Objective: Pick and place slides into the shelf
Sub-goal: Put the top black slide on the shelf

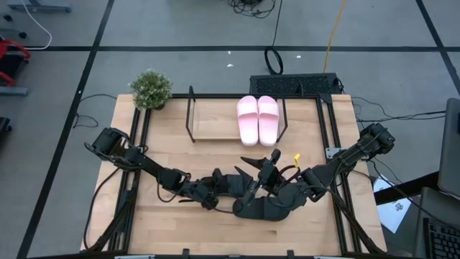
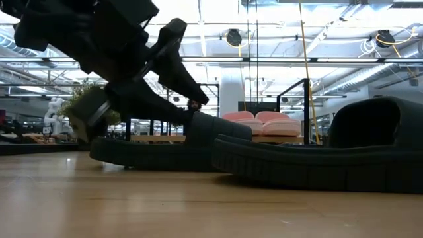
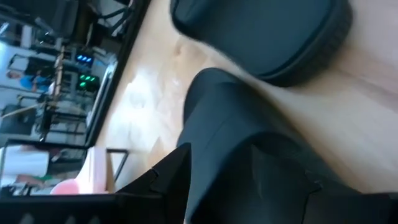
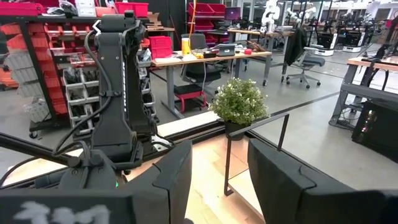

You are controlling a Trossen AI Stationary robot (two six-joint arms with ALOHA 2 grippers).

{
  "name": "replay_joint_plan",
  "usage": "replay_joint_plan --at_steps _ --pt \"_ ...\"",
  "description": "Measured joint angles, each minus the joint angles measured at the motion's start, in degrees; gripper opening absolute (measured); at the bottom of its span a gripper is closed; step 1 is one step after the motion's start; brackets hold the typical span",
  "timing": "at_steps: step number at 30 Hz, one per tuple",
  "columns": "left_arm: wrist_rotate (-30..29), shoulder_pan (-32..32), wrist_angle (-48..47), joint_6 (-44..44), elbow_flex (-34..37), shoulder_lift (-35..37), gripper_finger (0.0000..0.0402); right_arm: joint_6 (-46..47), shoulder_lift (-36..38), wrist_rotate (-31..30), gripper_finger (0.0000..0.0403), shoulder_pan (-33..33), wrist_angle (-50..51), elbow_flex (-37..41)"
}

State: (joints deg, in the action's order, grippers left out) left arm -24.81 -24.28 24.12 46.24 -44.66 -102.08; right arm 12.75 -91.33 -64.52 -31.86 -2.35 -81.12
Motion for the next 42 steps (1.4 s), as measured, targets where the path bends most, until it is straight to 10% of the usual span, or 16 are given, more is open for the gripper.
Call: replay_joint_plan --at_steps 15,26,42 --pt "-4.02 0.93 -3.14 -0.18 -4.73 -4.31 0.0009 0.07 0.02 0.03 0.0146 0.33 -0.02 0.00" --pt "-23.29 -1.44 -22.93 -10.67 -12.37 4.29 0.0002 -3.59 0.07 -2.37 0.0146 0.35 -2.67 0.02" --pt "-47.13 7.57 -42.47 -20.76 -28.72 9.35 0.0000 -37.69 0.10 -9.17 0.0146 3.55 -35.33 0.01"
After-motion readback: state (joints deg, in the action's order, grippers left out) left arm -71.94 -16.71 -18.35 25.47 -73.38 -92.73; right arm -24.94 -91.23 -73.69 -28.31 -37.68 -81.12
